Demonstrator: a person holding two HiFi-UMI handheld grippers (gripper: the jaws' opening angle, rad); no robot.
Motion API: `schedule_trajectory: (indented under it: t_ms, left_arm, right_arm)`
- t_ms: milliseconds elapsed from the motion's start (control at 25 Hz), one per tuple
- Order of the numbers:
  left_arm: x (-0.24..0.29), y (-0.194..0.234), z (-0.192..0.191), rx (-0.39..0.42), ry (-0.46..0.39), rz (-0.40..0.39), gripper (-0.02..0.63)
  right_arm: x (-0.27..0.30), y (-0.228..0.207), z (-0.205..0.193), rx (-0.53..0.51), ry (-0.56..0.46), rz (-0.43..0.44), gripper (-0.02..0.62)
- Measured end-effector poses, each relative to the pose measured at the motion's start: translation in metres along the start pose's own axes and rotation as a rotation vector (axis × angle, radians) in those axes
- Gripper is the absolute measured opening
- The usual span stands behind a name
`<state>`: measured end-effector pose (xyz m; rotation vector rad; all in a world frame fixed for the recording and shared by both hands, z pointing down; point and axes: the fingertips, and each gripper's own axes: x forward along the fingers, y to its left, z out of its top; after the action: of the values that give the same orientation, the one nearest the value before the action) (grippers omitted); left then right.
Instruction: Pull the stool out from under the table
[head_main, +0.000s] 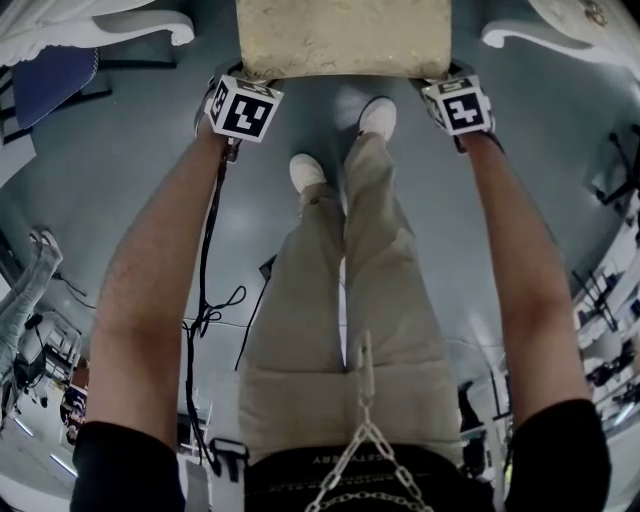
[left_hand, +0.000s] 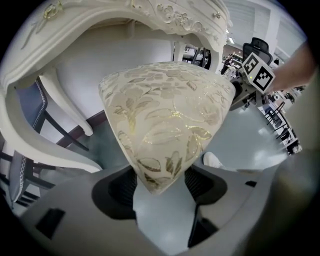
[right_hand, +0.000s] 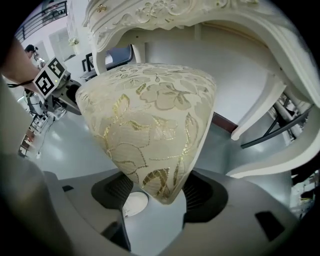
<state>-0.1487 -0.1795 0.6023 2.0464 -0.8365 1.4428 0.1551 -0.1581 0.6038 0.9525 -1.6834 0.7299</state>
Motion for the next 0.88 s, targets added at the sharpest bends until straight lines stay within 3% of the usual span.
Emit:
schedule_trajectory:
  t_ms: [560, 720, 880]
  left_arm:
    - [-0.013, -0.038, -0.056, 0.008, 0.018, -0.049, 0.301]
    - [-0.015, -0.044, -0.058, -0.110, -0.033, -0.055, 0.301]
    - [-0.037, -0.049, -0.070, -0.336, -0.113, -0.021, 0.300]
  right_arm:
    - [-0.012, 0.046, -0.059, 0.007, 0.037, -0.004, 0.305]
    - [-0.015, 0.044, -0.058, 0.001, 0.015, -0.034, 0.305]
    - [-0.028, 0.040, -0.061, 0.013, -0.035, -0.093, 0.305]
